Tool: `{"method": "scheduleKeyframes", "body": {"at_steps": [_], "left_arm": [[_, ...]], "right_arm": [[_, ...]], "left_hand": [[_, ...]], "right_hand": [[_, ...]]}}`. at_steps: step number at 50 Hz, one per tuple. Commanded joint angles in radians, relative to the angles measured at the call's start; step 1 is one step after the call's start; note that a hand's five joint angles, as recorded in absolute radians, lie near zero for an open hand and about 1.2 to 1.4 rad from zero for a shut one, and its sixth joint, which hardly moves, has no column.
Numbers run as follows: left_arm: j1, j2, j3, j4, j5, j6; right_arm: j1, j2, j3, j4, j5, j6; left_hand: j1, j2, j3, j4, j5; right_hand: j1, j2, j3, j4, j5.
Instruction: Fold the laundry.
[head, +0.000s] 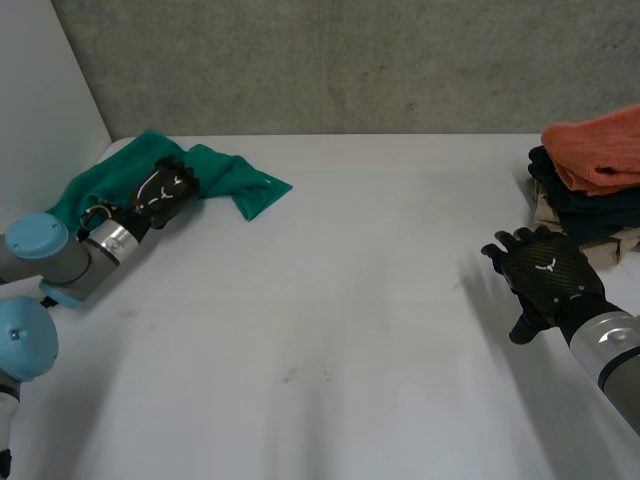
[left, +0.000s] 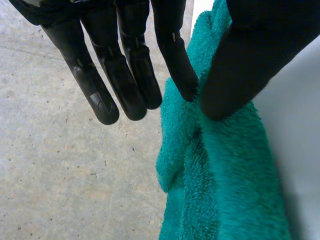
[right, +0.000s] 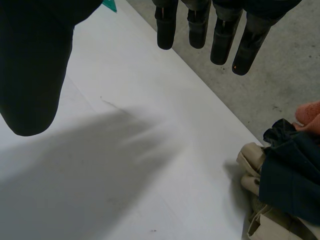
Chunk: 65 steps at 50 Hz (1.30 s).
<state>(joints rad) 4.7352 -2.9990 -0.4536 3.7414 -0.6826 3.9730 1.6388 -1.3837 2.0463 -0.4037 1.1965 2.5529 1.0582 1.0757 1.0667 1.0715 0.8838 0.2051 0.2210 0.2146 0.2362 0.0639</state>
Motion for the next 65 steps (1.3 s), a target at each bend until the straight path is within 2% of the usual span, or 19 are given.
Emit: {"method": "scheduleKeyframes", "body": {"at_steps": [1, 8, 18, 22, 26, 31, 35, 41, 43, 46, 47, 50, 51, 53, 54, 57, 58, 61, 65], "left_arm": [[0.002, 0.0, -0.005, 0.0, 0.0, 0.0], [0.005, 0.058, -0.082, 0.002, 0.003, -0.001], [-0.02, 0.434, -0.442, 0.014, -0.003, -0.014], [-0.081, 0.572, -0.583, -0.002, -0.009, -0.023], [-0.155, 0.725, -0.767, -0.014, -0.002, -0.096], [-0.249, 0.917, -0.96, -0.009, 0.0, -0.291], [-0.334, 0.966, -1.033, -0.012, 0.002, -0.421], [-0.449, 1.048, -1.129, -0.006, 0.003, -0.555], [-0.533, 1.048, -1.146, -0.002, 0.002, -0.604], [-0.601, 1.054, -1.151, 0.021, -0.015, -0.612], [-0.601, 1.049, -1.145, 0.043, -0.043, -0.614], [-0.575, 1.04, -1.14, 0.071, -0.127, -0.61], [-0.546, 1.034, -1.13, 0.074, -0.203, -0.609], [-0.494, 1.032, -1.114, 0.077, -0.27, -0.604], [-0.431, 1.022, -1.088, 0.072, -0.325, -0.597], [-0.344, 0.982, -1.045, 0.057, -0.354, -0.584], [-0.286, 0.924, -1.013, 0.048, -0.353, -0.566], [-0.225, 0.85, -0.95, 0.029, -0.351, -0.526], [-0.15, 0.669, -0.768, -0.078, -0.318, -0.338]], "right_arm": [[0.0, 0.0, 0.0, 0.0, 0.0, 0.0], [0.0, 0.0, 0.0, 0.0, 0.0, 0.0], [0.0, 0.0, 0.0, 0.0, 0.0, 0.0], [0.0, 0.0, 0.0, 0.0, 0.0, 0.0], [-0.002, 0.0, 0.0, 0.0, 0.0, 0.0], [-0.014, -0.002, 0.0, 0.0, -0.002, 0.001], [-0.02, -0.005, 0.0, 0.0, 0.0, 0.001], [-0.024, -0.008, -0.002, 0.0, 0.0, 0.0], [-0.027, -0.009, -0.005, 0.0, 0.0, 0.0], [-0.028, -0.012, -0.009, 0.002, 0.0, 0.001], [-0.028, -0.012, -0.011, 0.002, 0.002, 0.001], [-0.028, -0.015, -0.018, 0.003, 0.005, 0.003], [-0.028, -0.017, -0.018, 0.003, 0.005, 0.004], [-0.028, -0.031, -0.017, 0.012, 0.003, 0.004], [-0.028, -0.035, -0.017, 0.017, 0.003, 0.004], [-0.028, -0.041, -0.017, 0.038, 0.0, 0.004], [-0.028, -0.041, -0.017, 0.04, -0.002, 0.004], [-0.028, -0.041, -0.015, 0.045, -0.006, 0.004], [-0.028, -0.041, -0.011, 0.045, -0.011, 0.003]], "left_hand": [[0.338, 0.321, 0.33, 0.325, 0.338], [0.338, 0.321, 0.33, 0.325, 0.338], [0.338, 0.321, 0.33, 0.325, 0.338], [0.338, 0.321, 0.33, 0.325, 0.338], [0.338, 0.321, 0.33, 0.325, 0.338], [0.338, 0.321, 0.33, 0.325, 0.338], [0.338, 0.321, 0.33, 0.325, 0.338], [0.338, 0.321, 0.33, 0.325, 0.338], [0.338, 0.321, 0.33, 0.325, 0.338], [0.338, 0.321, 0.33, 0.325, 0.338], [0.039, 0.022, 0.031, 0.026, 0.039], [-0.371, -0.388, -0.379, -0.384, -0.371], [-0.59, -0.608, -0.599, -0.603, -0.59], [-0.814, -0.832, -0.823, -0.827, -0.814], [-0.884, -0.901, -0.892, -0.897, -0.884], [-0.862, -0.88, -0.871, -0.876, -0.862], [-0.857, -0.874, -0.865, -0.87, -0.857], [-0.842, -0.859, -0.85, -0.855, -0.842], [-0.798, -0.815, -0.806, -0.811, -0.798]], "right_hand": [[-0.031, -0.046, -0.04, -0.062, -0.064], [-0.031, -0.046, -0.04, -0.062, -0.064], [-0.031, -0.046, -0.04, -0.062, -0.064], [-0.031, -0.046, -0.04, -0.062, -0.064], [-0.031, -0.046, -0.04, -0.062, -0.064], [-0.031, -0.046, -0.04, -0.062, -0.064], [-0.031, -0.046, -0.04, -0.062, -0.064], [-0.031, -0.046, -0.04, -0.062, -0.064], [-0.031, -0.046, -0.04, -0.062, -0.064], [-0.031, -0.046, -0.04, -0.062, -0.064], [-0.031, -0.046, -0.04, -0.062, -0.064], [-0.031, -0.046, -0.04, -0.062, -0.064], [-0.031, -0.046, -0.04, -0.062, -0.064], [-0.031, -0.046, -0.04, -0.062, -0.064], [-0.031, -0.046, -0.04, -0.062, -0.064], [-0.031, -0.046, -0.04, -0.062, -0.064], [-0.031, -0.046, -0.04, -0.062, -0.064], [-0.031, -0.046, -0.04, -0.062, -0.064], [-0.031, -0.046, -0.04, -0.062, -0.064]]}}
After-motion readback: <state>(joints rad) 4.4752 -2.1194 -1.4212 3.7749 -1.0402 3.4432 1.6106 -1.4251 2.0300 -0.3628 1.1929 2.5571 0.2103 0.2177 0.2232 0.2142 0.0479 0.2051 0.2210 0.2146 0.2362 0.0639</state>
